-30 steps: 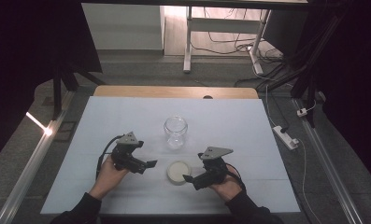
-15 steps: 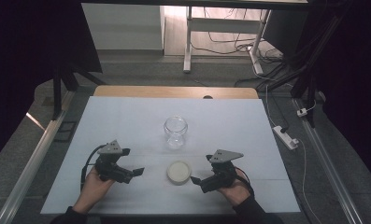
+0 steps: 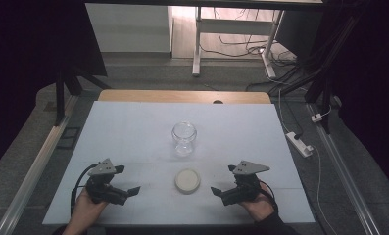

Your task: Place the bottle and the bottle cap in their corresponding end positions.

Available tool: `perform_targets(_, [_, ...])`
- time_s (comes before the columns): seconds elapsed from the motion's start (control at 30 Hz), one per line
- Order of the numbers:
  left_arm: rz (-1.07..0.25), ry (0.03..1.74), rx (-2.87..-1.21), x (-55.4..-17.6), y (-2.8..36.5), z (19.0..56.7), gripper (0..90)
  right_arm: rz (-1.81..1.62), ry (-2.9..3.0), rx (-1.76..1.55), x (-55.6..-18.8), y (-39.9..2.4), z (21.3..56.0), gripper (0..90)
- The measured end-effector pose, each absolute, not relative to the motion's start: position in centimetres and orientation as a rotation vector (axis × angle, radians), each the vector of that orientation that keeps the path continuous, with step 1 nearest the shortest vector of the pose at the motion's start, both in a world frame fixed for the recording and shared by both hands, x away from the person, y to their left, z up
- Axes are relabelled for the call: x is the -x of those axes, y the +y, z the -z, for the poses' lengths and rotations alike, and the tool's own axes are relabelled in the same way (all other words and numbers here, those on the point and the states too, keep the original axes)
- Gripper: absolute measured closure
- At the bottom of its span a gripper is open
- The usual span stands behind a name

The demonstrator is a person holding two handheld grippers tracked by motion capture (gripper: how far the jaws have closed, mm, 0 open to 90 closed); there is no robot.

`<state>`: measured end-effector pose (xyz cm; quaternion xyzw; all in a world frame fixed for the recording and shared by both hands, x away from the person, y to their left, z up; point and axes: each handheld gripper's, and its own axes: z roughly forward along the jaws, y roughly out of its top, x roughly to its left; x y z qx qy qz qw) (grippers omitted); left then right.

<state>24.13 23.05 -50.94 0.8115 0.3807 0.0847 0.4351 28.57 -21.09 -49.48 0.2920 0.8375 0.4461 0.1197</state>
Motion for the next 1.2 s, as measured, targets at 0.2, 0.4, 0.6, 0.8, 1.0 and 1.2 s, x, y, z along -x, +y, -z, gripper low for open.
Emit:
perform_targets(0.2, [-0.218, 0.988, -2.005, -22.8, 24.3, 51.3, 0.0, -1.284, 2.417, -0.888, -28.0, -22.5, 49.5, 0.0])
perform_targets(0.4, [-0.228, 1.026, -1.984, -21.3, 25.8, 51.6, 0.0, -1.255, 2.39, -0.924, -27.4, -23.8, 49.5, 0.0])
perform_targets(0.6, [-0.255, 1.065, -1.969, -20.0, 27.1, 51.9, 0.0, -1.236, 2.35, -0.962, -26.7, -25.2, 49.4, 0.0])
perform_targets(0.8, [-0.273, 1.101, -1.969, -19.0, 28.1, 52.1, 0.0, -1.227, 2.307, -1.034, -26.1, -26.9, 49.4, 0.0])
perform_targets(1.0, [-0.296, 1.136, -1.955, -18.1, 29.0, 52.2, 0.0, -1.2, 2.292, -1.073, -25.4, -28.2, 49.4, 0.0])
perform_targets(1.2, [-0.317, 1.155, -1.955, -17.6, 29.4, 52.2, 0.0, -1.17, 2.281, -1.12, -24.7, -29.2, 49.6, 0.0])
